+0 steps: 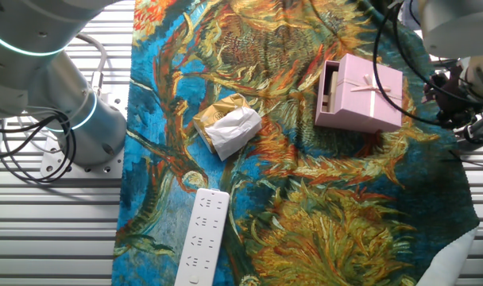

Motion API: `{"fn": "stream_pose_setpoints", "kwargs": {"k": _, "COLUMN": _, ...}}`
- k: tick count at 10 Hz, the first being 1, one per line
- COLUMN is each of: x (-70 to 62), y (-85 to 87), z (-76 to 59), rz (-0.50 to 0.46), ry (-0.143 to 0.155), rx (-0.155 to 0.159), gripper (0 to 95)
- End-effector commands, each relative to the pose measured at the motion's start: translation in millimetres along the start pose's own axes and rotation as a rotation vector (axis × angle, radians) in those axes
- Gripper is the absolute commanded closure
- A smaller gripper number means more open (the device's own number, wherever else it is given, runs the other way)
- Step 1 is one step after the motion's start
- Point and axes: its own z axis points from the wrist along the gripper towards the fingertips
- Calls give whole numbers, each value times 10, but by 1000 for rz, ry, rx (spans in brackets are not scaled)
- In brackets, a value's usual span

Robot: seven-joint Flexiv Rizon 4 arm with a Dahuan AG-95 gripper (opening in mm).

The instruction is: Slide the outer casing onto the gift box

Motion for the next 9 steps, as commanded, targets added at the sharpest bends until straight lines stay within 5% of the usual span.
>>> {"fn": "stream_pose_setpoints", "kwargs": {"k": 1, "x": -20, "y": -2, "z": 34, "rz": 2, "ry": -2, "rx": -2, "gripper": 570}}
{"fn": "stream_pose_setpoints", "kwargs": {"k": 9, "x": -30, "y": 11, "z": 192, "rz": 3, "ry": -24, "rx": -1, "gripper": 570}}
